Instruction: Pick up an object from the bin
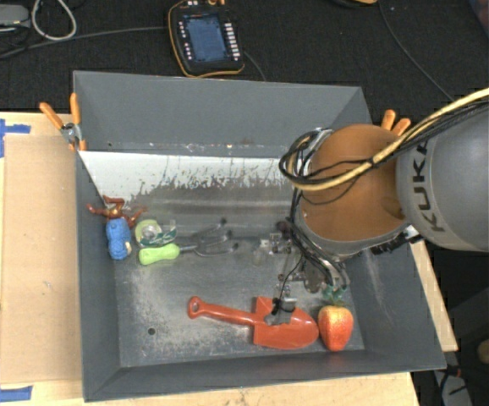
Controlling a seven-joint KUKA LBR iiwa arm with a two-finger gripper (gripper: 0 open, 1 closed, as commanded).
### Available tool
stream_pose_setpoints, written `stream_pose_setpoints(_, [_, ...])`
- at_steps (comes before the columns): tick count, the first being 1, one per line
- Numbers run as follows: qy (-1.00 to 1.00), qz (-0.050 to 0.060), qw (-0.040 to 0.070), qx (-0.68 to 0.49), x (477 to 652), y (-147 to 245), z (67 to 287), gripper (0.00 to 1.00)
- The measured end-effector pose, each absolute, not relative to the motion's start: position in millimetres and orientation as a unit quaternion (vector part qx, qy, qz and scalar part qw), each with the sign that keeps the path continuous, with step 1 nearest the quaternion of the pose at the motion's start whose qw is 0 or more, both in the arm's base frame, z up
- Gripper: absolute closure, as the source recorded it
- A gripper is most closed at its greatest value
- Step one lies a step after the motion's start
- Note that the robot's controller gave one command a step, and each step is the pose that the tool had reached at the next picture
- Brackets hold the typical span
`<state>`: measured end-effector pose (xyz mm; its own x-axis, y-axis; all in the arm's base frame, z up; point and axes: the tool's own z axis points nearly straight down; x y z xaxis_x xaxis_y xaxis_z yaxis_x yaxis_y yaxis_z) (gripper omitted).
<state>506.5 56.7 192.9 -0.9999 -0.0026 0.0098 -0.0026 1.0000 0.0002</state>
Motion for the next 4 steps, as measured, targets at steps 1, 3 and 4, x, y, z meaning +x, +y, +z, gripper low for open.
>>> stream_pose_setpoints(1, [-1.000, 0.000, 0.001, 0.000, 508.3, 56, 196, 0.00])
stream_pose_setpoints(3, [-0.985, -0.001, 0.000, -0.170, 485.3, 39, 129, 0.00])
stream_pose_setpoints(4, [-0.994, 0.001, 0.008, -0.104, 476.2, 30, 99, 0.00])
